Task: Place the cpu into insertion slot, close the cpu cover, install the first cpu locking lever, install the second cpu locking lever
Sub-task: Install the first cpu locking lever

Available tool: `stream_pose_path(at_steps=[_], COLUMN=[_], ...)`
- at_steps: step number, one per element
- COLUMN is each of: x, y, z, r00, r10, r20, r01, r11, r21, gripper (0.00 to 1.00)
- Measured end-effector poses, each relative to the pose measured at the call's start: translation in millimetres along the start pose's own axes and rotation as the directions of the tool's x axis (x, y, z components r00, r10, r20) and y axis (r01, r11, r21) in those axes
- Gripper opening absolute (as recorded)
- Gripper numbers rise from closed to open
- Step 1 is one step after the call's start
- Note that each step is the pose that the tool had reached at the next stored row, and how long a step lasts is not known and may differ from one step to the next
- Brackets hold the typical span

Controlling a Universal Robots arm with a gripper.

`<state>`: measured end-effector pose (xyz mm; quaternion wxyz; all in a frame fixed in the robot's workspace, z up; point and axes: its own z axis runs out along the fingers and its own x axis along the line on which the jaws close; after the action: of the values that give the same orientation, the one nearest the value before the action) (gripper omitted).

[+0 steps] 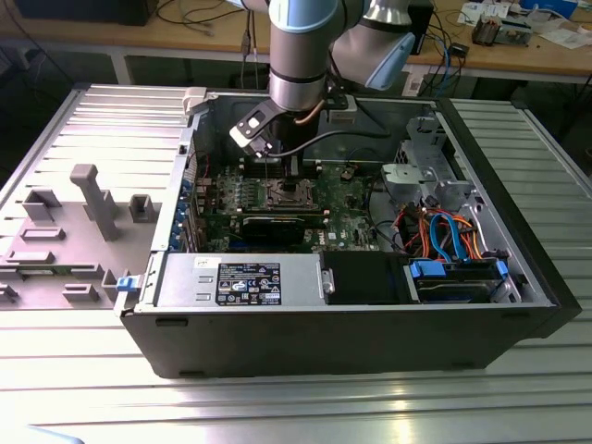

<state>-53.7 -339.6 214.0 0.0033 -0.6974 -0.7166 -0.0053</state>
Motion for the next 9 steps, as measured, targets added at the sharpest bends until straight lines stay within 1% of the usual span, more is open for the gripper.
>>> stream_pose_path(at_steps=[4, 6, 7, 9], x=[0.1, 0.2, 0.3, 0.3], y=[0.0, 0.0, 0.1, 0.1], z=[-9.1, -18.3, -21.8, -22.9], r00=[1.0, 1.0, 1.0, 1.0], r10=[0.0, 0.0, 0.0, 0.0], r20=[0.0002, 0.0003, 0.0001, 0.0002], r01=[0.0, 0.0, 0.0, 0.0], r11=[1.0, 1.0, 1.0, 1.0], r21=[0.0, 0.0001, -0.0001, 0.0], gripper=[0.11, 0.11, 0.11, 0.11])
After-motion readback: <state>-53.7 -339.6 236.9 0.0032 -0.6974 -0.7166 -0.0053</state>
